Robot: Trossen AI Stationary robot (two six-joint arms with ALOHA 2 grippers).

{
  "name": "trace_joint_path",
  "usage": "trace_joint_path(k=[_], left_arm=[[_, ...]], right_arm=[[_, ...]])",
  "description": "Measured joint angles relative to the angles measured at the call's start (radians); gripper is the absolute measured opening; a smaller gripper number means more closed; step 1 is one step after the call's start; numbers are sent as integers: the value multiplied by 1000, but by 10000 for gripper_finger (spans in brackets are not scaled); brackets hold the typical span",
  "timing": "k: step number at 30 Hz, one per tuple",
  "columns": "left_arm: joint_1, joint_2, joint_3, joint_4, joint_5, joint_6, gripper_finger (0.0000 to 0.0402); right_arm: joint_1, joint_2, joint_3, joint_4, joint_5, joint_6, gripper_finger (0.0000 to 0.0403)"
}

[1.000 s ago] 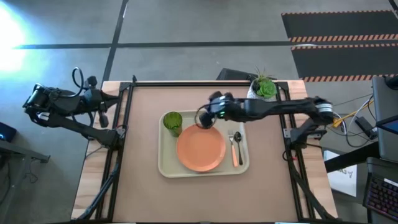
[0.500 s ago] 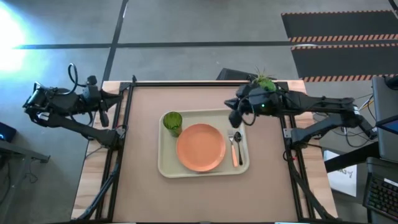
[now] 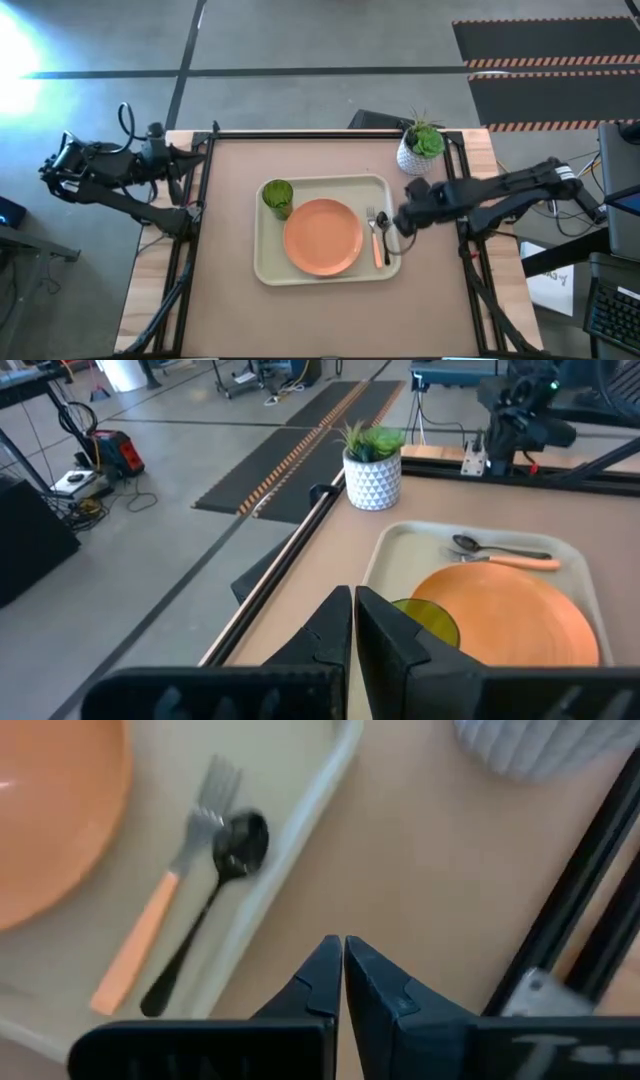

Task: Pick and place plate/cup/fork/spoon on tray
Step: Adjust the gray tray

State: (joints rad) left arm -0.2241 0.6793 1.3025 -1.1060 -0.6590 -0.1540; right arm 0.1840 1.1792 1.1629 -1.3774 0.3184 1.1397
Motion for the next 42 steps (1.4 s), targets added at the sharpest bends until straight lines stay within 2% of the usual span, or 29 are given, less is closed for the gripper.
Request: trace_joint_path(k=[7, 12, 15, 31, 42], left_arm=[[0, 26, 0, -1, 8, 3, 0], [0, 16, 2, -4, 28, 11, 0], [0, 2, 2, -4, 36, 12, 0], [0, -19, 2, -5, 36, 13, 0], [0, -19, 2, -9, 36, 13, 0]], right_arm=[[161, 28, -240, 260, -5, 291, 8], [231, 73, -350, 489, -5, 410, 8], [244, 112, -360, 489, -9, 447, 8], [243, 217, -354, 486, -5, 434, 8], [243, 237, -355, 497, -5, 458, 8]])
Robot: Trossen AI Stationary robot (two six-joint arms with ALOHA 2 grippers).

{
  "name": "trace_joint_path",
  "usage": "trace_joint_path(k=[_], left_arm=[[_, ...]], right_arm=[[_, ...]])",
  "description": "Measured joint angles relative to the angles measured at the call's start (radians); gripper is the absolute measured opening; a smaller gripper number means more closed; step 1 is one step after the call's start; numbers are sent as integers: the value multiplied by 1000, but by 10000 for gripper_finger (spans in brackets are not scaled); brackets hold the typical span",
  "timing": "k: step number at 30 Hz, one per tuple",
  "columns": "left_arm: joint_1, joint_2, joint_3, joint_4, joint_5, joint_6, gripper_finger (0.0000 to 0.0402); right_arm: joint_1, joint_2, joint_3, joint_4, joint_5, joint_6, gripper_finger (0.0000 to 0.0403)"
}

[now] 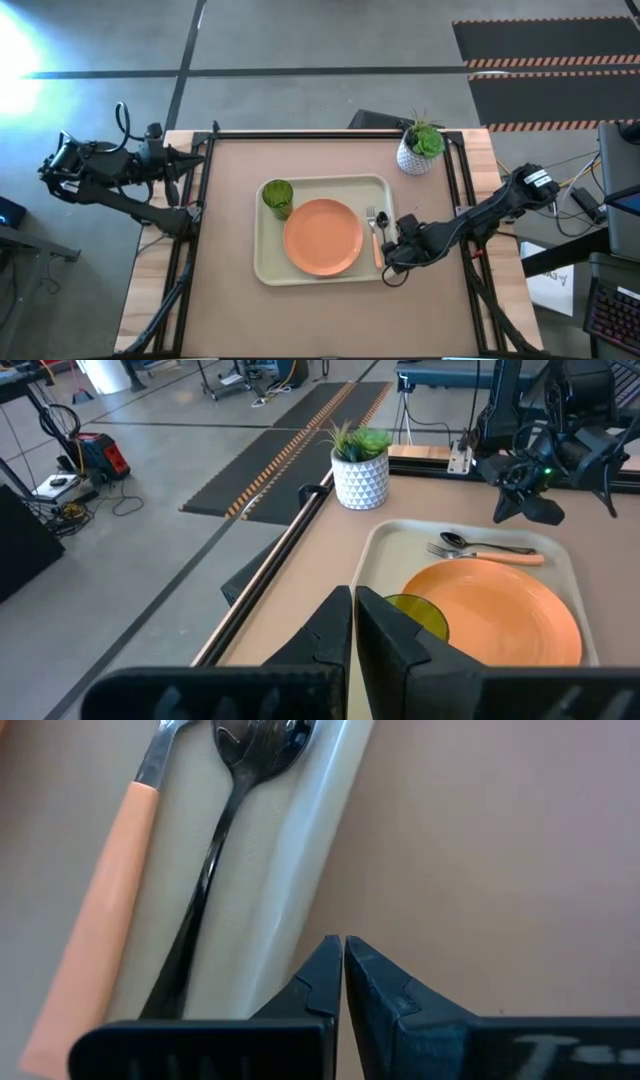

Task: Pick and place plate/cup/fork/spoon on tray
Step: Adjust the gray tray

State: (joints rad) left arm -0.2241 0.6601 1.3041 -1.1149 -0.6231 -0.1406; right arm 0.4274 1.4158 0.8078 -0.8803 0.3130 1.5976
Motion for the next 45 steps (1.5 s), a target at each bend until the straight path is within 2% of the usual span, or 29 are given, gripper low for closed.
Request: trace_joint_path(k=[22, 27, 32, 38, 45], left_arm=[[0, 0, 0, -1, 0, 0, 0], [0, 0, 0, -2, 0, 0, 0], [0, 0, 0, -2, -1, 0, 0], [0, 0, 0, -2, -1, 0, 0], [0, 0, 0, -2, -1, 0, 0]], right_arm=[[0, 0, 0, 89, 2, 27, 8], [0, -1, 0, 79, 2, 39, 8], [0, -15, -2, -51, 1, 63, 8], [0, -24, -9, -40, 2, 91, 8], [2, 26, -13, 25, 2, 86, 8]])
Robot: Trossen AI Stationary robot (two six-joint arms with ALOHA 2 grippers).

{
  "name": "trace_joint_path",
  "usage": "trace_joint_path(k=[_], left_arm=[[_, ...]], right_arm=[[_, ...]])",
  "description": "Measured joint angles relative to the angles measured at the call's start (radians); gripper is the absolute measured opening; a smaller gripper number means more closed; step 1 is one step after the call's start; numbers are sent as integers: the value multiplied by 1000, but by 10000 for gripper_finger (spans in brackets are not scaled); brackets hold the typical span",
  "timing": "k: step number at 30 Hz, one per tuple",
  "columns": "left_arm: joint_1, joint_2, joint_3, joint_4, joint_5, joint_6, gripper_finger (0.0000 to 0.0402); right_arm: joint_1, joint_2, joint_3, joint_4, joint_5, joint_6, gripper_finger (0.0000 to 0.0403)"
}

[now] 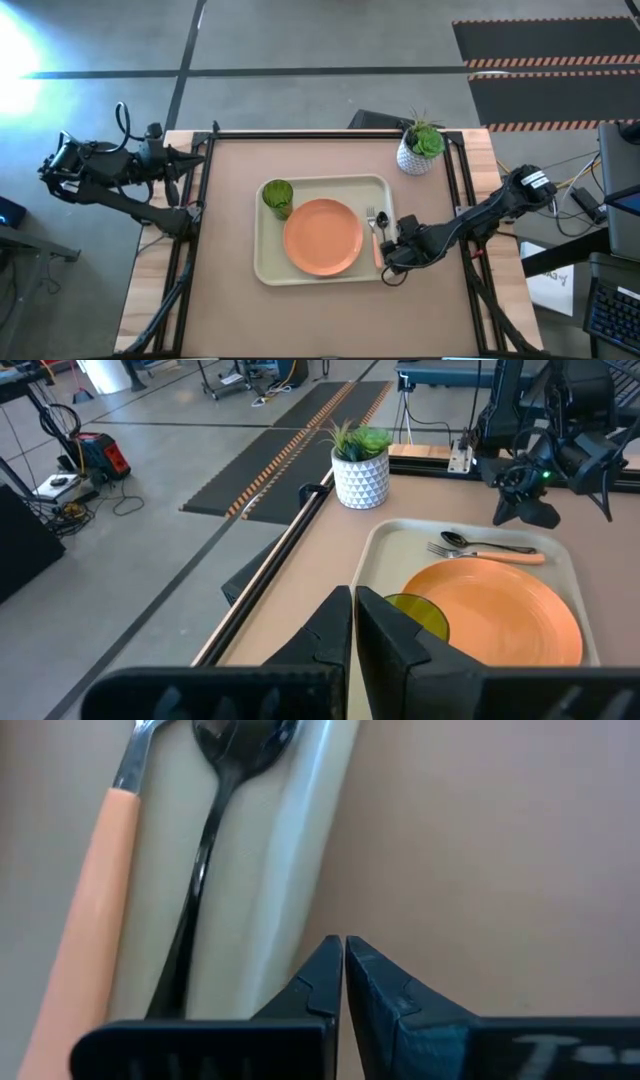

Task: Pick and place plate/cup/fork/spoon on tray
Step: Adjust the gray tray

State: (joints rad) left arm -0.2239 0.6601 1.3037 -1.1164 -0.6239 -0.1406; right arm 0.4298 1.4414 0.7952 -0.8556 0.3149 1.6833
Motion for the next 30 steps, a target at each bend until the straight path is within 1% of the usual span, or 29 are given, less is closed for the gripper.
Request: trace_joint_path(k=[9, 13, 21, 26, 30], left_arm=[[0, 0, 0, 0, 0, 0, 0], [0, 0, 0, 0, 0, 0, 0], [0, 0, 0, -1, 0, 0, 0], [0, -1, -1, -1, 0, 0, 0], [0, -2, -1, -1, 0, 0, 0]], right_arm=[[14, 74, -2, 103, -1, 23, 8], [19, 95, 2, 121, 7, 48, 8], [29, 72, 0, 173, -3, 115, 8], [29, 72, 0, 177, 0, 116, 8], [29, 57, 1, 172, 4, 80, 8]])
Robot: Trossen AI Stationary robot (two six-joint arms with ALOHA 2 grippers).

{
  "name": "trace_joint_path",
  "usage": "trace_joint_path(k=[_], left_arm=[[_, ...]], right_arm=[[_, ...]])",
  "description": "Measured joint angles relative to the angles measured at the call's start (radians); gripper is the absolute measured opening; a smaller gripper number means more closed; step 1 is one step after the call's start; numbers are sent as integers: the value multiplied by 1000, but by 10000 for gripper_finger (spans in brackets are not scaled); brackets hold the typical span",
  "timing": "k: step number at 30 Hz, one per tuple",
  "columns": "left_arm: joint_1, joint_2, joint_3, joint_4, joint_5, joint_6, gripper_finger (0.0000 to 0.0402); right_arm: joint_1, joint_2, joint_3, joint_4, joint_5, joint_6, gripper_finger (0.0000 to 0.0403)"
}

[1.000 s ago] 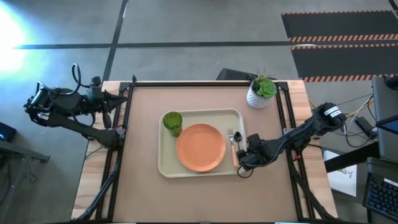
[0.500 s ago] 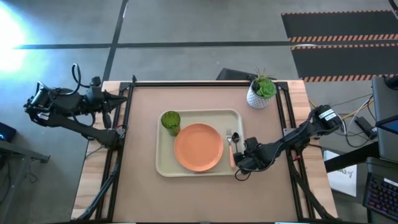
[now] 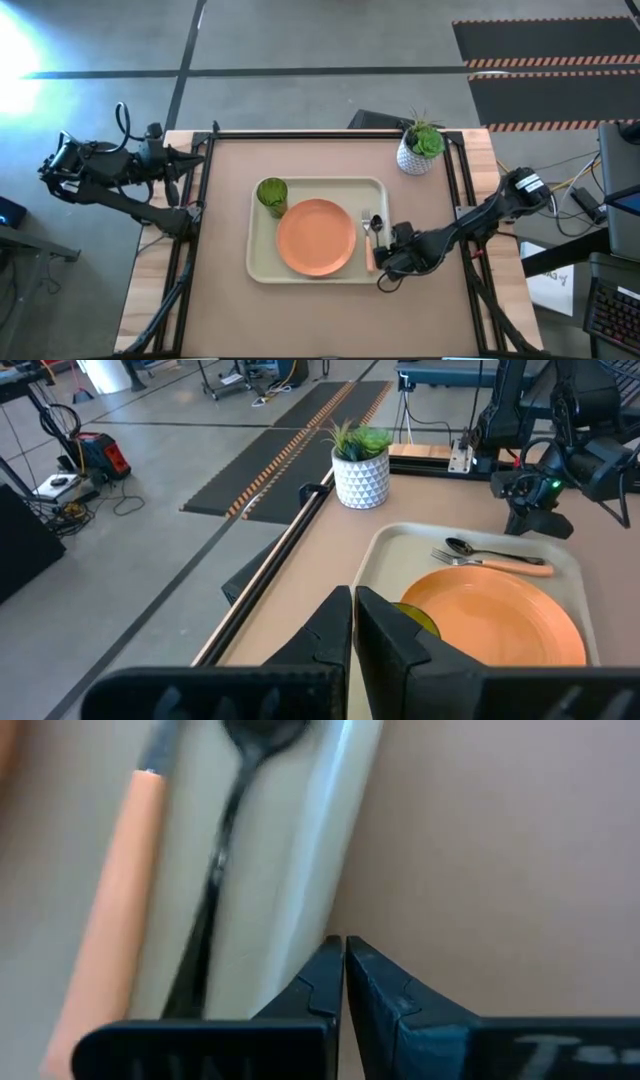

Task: Pick and place plate/cup/fork/spoon on tray
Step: Adjust the gray tray, then return to Home Position

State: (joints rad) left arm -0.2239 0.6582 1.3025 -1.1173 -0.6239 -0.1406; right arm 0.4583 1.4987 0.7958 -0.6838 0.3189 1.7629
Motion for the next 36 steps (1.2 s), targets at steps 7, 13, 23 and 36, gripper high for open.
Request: trace_joint_path(k=[7, 13, 23, 36], left_arm=[[0, 0, 0, 0, 0, 46, 0], [0, -12, 3, -1, 9, 49, 0], [0, -66, 9, -38, 89, 38, 0], [0, -330, 0, 4, 815, 54, 0]], right_arm=[[0, -109, 85, -6, 118, -175, 8], [0, -213, 263, -14, 354, -518, 9], [7, -269, 617, -13, 438, -1238, 9], [6, -347, 740, 24, 87, -1622, 9]])
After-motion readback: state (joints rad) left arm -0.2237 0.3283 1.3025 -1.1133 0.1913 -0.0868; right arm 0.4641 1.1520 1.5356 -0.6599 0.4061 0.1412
